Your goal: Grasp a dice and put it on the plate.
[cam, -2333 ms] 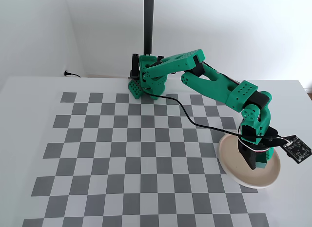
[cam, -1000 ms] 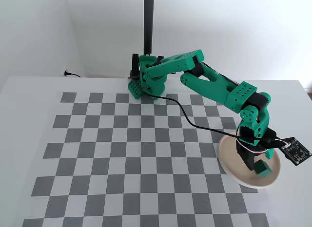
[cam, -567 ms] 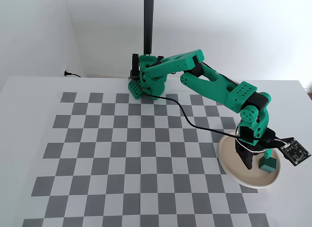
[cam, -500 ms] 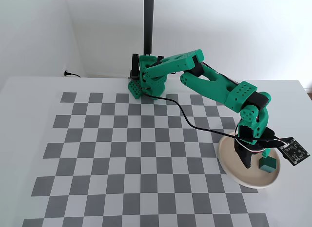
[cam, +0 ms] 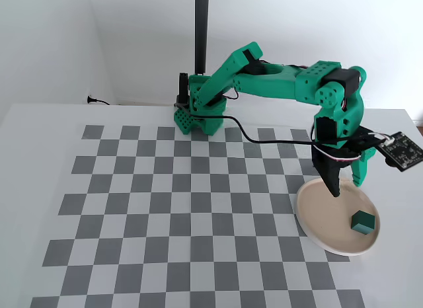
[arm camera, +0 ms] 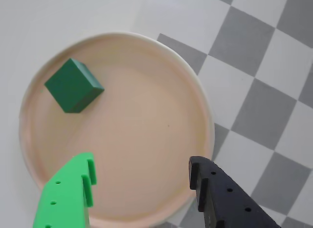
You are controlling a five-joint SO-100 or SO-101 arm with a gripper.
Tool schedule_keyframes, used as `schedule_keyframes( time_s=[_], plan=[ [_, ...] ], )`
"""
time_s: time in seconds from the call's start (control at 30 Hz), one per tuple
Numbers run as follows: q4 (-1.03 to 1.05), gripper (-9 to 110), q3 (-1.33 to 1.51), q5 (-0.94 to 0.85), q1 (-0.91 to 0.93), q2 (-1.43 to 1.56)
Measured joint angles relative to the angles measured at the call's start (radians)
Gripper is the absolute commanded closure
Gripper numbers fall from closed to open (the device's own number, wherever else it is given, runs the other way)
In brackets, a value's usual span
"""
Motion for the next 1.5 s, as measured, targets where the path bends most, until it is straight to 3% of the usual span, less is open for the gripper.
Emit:
schedule_keyframes(
  time_s=[0.43,1.0,1.27,1.5],
  plan=[
    [0.195,97,0.000,0.038,0.103,0.273],
    [0.215,106,0.017,0.040,0.138,0.589],
    [0.215,106,0.229,0.040,0.163,0.831],
    [0.063,106,0.676,0.055,0.219,1.178]
  ],
)
